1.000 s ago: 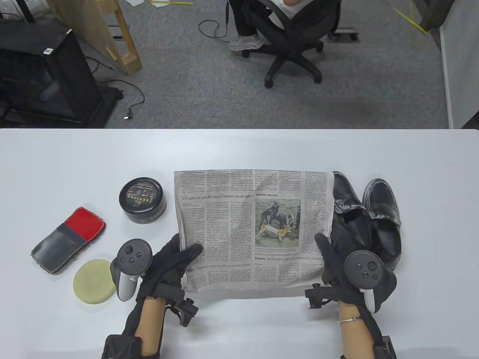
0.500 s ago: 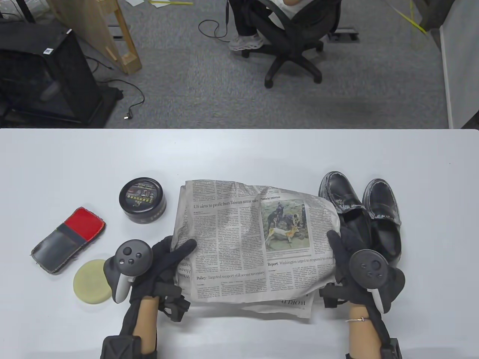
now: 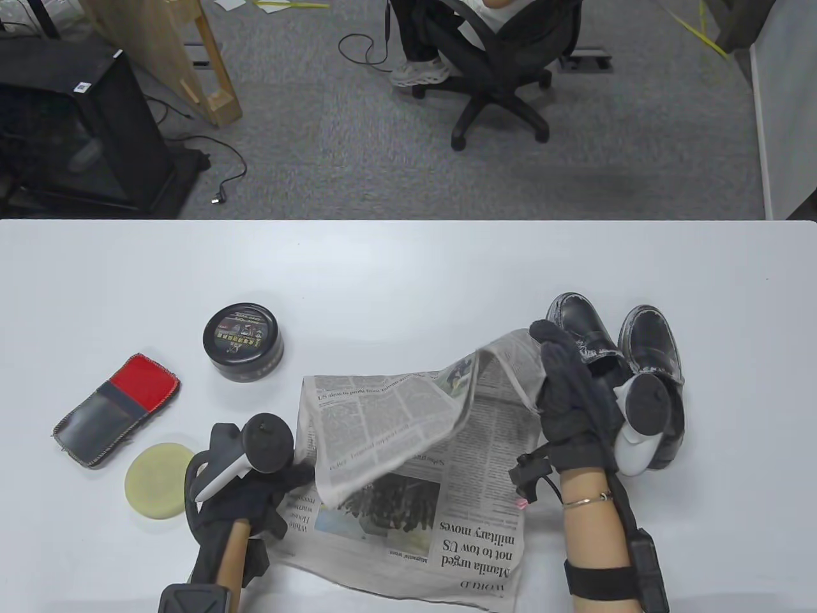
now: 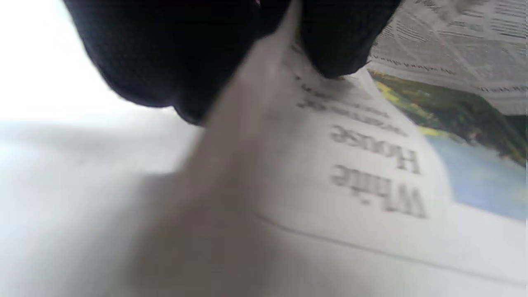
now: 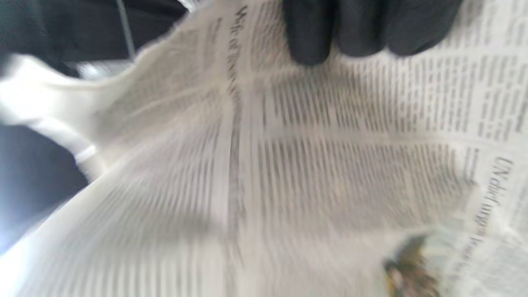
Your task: Dip and apply leather care cream with polishing sponge on shoes
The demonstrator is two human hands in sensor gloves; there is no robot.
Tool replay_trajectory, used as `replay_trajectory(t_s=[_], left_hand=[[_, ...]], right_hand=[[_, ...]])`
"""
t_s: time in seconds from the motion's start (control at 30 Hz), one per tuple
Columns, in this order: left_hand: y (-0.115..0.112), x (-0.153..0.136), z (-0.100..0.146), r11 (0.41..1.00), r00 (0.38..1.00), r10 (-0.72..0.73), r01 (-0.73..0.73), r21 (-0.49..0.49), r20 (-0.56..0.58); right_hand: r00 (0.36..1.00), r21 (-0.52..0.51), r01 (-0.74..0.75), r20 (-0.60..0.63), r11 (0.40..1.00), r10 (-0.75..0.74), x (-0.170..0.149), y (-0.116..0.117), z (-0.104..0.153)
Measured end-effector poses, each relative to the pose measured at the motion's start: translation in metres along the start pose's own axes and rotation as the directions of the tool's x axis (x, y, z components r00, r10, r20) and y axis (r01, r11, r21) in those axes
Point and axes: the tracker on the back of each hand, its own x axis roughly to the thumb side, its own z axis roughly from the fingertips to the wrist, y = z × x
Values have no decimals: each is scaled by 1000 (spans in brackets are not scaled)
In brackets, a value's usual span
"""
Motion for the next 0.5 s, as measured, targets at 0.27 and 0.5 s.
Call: replay_trajectory(t_s=[0.27,0.5], left_hand=[[-14,-4,-9,994,998,62,-62,-90,-4],[-20,4,-10,995,1000,19,-20,-95,-15]], right_hand=[[876,137,-446,-137,885,463,-49,52,-47],[594,63,-804,31,591,804,-28,66,-27]])
